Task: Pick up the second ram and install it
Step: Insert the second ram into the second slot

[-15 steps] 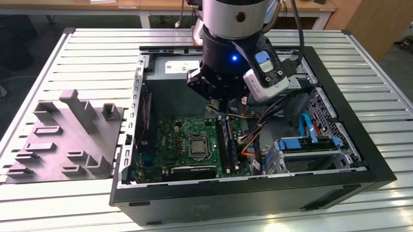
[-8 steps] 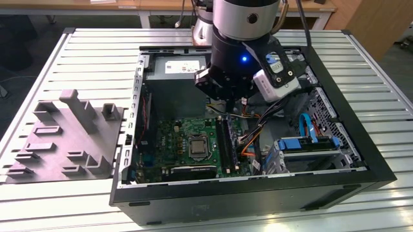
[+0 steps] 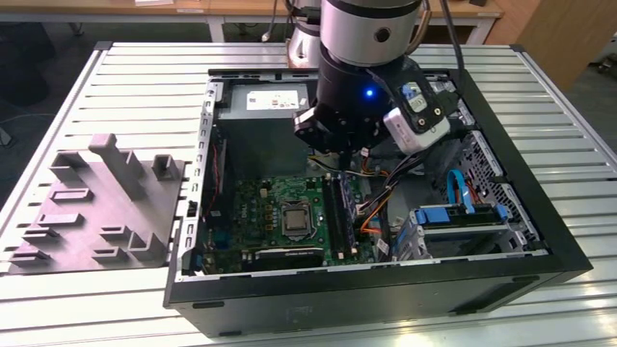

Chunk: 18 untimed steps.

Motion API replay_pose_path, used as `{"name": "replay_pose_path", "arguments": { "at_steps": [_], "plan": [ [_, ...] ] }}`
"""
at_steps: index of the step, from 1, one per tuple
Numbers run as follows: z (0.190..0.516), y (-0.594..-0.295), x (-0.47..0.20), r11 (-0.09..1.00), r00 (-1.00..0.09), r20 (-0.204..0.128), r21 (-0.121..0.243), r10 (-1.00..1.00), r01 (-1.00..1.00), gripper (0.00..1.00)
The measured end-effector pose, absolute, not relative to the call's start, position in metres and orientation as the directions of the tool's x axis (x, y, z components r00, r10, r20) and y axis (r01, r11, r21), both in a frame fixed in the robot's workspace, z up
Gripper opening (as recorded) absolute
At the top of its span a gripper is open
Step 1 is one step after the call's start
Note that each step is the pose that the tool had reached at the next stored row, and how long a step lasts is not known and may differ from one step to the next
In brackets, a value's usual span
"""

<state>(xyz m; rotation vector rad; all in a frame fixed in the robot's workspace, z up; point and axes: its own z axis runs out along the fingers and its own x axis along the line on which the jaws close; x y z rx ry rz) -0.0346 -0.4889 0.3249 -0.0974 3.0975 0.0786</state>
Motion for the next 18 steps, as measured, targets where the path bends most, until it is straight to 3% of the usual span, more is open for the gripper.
{"name": "replay_pose_path", "arguments": {
  "at_steps": [18],
  "plan": [
    [0.301,-0.489,-0.033,0.999,-0.999,-0.043,0.05,-0.017,-0.019,0.11]
  ]
}}
